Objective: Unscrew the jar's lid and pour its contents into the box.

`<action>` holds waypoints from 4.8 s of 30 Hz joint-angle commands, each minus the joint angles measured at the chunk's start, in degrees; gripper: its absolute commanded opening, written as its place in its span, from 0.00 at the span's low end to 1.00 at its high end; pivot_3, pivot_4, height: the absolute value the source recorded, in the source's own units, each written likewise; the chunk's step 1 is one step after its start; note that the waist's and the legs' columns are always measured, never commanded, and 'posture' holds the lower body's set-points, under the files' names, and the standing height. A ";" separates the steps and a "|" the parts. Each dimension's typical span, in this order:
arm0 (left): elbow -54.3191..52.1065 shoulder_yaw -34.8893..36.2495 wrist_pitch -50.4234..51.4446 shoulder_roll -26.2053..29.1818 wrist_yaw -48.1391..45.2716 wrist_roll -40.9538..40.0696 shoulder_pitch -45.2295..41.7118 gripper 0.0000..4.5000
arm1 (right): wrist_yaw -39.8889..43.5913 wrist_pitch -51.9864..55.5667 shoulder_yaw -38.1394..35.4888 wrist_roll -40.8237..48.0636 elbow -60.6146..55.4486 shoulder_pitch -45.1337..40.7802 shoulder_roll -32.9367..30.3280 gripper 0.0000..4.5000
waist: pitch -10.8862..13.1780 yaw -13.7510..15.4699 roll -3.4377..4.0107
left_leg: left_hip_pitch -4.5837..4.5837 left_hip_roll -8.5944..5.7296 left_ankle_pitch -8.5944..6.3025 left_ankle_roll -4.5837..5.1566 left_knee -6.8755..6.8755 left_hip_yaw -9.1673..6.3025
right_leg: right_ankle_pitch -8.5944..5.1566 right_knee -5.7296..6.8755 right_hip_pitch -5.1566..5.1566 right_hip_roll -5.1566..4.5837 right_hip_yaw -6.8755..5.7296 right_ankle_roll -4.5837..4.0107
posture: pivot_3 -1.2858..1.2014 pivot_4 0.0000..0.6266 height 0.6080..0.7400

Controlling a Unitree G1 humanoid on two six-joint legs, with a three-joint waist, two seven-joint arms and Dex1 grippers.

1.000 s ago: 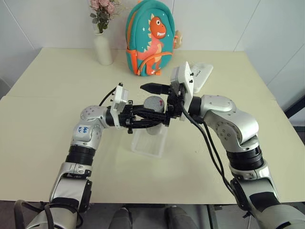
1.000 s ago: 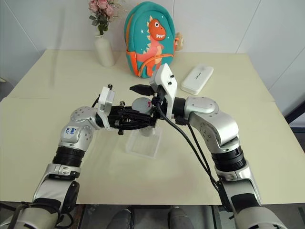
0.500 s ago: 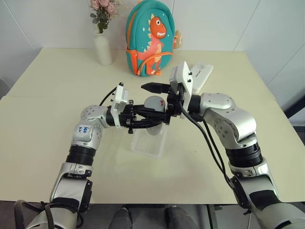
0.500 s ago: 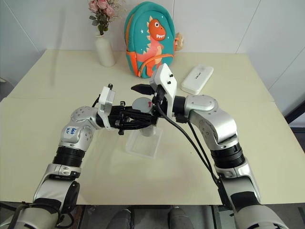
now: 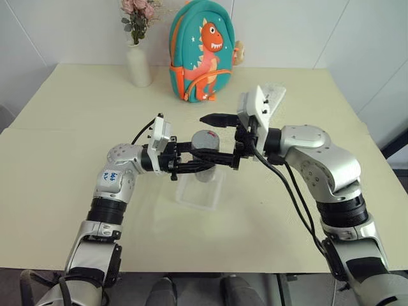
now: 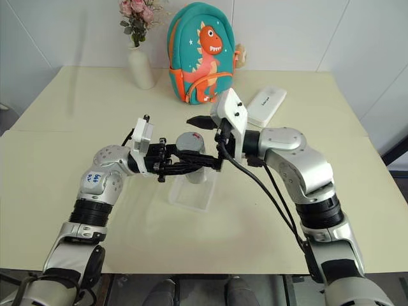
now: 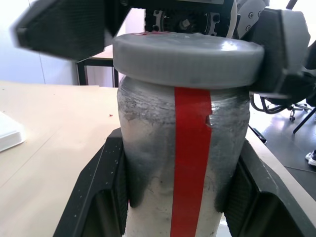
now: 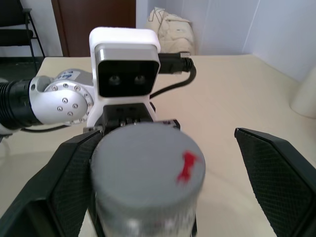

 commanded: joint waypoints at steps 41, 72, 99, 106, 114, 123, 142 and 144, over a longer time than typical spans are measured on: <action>0.80 -1.08 -4.36 -2.03 -2.66 1.02 -2.93 0.44 | -5.72 3.41 -0.10 5.82 -2.36 -2.36 6.96 1.00 | 0.00 -0.13 0.00 | 0.00 0.00 0.00 0.02 0.02 -0.01 | 0.00 0.03 0.01 0.02 0.00 0.00 | 0.52 0.24 1.00; -1.28 -0.67 -2.97 -1.20 -1.72 0.39 -1.24 0.44 | -5.21 4.26 -3.74 2.92 -3.86 0.55 -0.56 1.00 | 0.00 -0.09 0.00 | 0.00 0.00 0.00 0.02 0.02 -0.01 | 0.00 0.03 0.00 0.02 0.00 0.00 | 0.52 0.24 1.00; -0.47 -0.78 -3.15 -1.06 -1.86 0.55 -1.76 0.44 | -7.10 6.42 -6.88 3.85 -6.71 3.31 -6.12 1.00 | 0.00 -0.04 0.00 | 0.00 0.00 0.00 0.02 0.02 -0.01 | 0.00 0.01 0.01 0.02 0.01 0.00 | 0.52 0.24 1.00; -0.01 -0.68 -3.28 -1.06 -1.99 0.69 -1.93 0.44 | -7.39 6.37 -7.55 3.70 -6.55 3.52 -7.18 1.00 | 0.00 -0.01 0.00 | 0.00 0.00 0.00 0.02 0.02 -0.01 | 0.00 0.00 0.01 0.02 0.01 0.00 | 0.52 0.24 1.00; 0.27 -0.65 -3.43 -1.05 -2.09 0.76 -2.00 0.44 | -7.37 6.19 -7.81 3.65 -6.36 3.68 -8.40 1.00 | 0.00 -0.01 0.00 | 0.00 0.00 0.00 0.02 0.03 -0.01 | 0.00 0.01 0.01 0.02 0.01 0.00 | 0.52 0.24 1.00; 1.35 -0.57 -3.84 -1.25 -2.19 1.06 -2.22 0.44 | -5.15 8.80 -7.63 6.73 -10.70 6.62 -10.32 1.00 | 0.00 0.16 0.00 | 0.00 0.00 0.00 0.02 0.03 -0.01 | 0.00 0.00 0.01 0.02 0.01 0.00 | 0.52 0.24 1.00; 4.83 -0.60 -5.80 -1.70 -3.51 1.83 -3.98 0.44 | -8.20 13.74 -11.43 17.32 -13.31 3.66 -7.37 1.00 | 0.00 0.10 0.00 | -0.01 0.00 0.00 0.03 0.05 -0.01 | 0.00 0.01 0.02 0.02 0.01 0.00 | 0.52 0.24 1.00; 5.22 -0.72 -6.16 -1.98 -3.67 1.97 -4.28 0.44 | -9.02 12.95 -10.43 16.77 -12.99 3.35 -6.13 1.00 | 0.00 0.09 0.00 | 0.00 0.00 0.00 0.03 0.04 -0.01 | 0.00 0.01 0.02 0.02 0.01 0.00 | 0.52 0.24 1.00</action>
